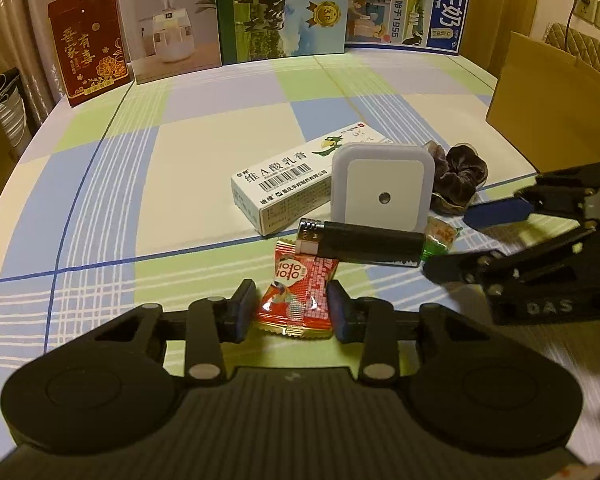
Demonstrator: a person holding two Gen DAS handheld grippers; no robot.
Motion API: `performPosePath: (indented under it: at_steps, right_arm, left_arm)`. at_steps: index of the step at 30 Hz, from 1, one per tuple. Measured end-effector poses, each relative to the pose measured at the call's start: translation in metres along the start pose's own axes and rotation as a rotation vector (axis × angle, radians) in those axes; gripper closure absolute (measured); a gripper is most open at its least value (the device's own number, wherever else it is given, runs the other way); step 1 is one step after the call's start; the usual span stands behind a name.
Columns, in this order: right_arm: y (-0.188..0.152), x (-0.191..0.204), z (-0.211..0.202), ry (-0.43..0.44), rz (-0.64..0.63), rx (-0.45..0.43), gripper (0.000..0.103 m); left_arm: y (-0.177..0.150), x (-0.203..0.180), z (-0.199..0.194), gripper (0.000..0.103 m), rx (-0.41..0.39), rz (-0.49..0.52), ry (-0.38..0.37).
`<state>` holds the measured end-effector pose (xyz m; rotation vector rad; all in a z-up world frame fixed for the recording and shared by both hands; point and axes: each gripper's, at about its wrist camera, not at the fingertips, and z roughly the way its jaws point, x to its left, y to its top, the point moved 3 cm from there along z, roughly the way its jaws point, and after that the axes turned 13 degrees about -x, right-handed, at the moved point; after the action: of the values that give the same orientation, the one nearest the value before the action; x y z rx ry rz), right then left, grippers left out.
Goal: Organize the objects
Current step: 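Grasp the red candy with the left tool while the right tool grasps the wrapped sweet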
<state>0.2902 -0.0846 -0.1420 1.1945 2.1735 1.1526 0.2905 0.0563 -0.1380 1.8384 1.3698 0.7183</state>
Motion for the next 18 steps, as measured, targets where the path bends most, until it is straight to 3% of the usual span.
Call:
performPosePath:
  at_steps: [8,18]
  right_arm:
    - [0.001,0.013,0.001,0.008,-0.078,-0.004,0.077]
    - [-0.012,0.014,-0.046,-0.03,0.015,0.045,0.078]
  left_arm:
    - [-0.001,-0.004,-0.004,0.07,0.01,-0.015,-0.003]
    - [-0.013,-0.03,-0.032,0.07,0.036,0.0,-0.042]
